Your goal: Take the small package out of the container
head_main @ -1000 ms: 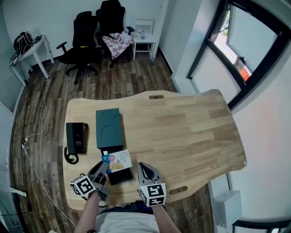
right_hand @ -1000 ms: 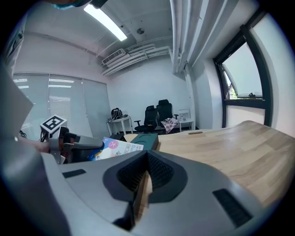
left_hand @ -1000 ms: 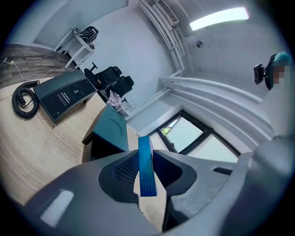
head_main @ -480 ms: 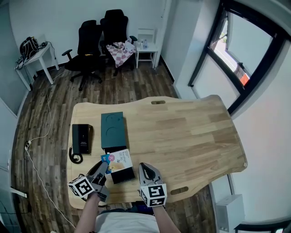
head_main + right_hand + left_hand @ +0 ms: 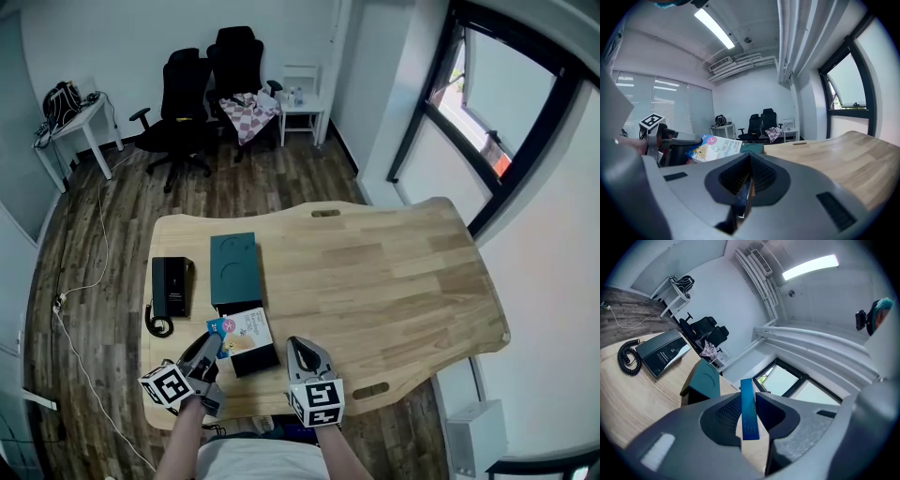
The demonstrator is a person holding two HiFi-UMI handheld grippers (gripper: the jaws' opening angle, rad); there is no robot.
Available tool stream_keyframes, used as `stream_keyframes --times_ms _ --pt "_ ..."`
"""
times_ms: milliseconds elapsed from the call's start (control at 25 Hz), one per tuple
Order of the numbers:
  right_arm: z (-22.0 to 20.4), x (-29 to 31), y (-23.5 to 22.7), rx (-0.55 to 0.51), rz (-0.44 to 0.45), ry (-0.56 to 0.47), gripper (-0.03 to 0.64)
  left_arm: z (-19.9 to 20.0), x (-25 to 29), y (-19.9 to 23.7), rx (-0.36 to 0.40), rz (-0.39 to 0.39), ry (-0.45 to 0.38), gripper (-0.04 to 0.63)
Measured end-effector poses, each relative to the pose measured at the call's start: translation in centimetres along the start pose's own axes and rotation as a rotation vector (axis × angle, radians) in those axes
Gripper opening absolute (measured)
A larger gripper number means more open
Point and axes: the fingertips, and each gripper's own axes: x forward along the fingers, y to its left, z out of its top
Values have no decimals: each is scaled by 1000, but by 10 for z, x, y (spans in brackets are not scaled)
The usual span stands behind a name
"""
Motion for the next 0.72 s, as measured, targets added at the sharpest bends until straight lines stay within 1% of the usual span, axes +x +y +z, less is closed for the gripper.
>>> stream_keyframes --times_ms 480,720 --pt "2 -1 -3 7 2 -3 5 0 4 -4 -6 -5 9 100" --pt "0 1 -4 6 -1 5 5 -1 4 2 -6 -1 10 100"
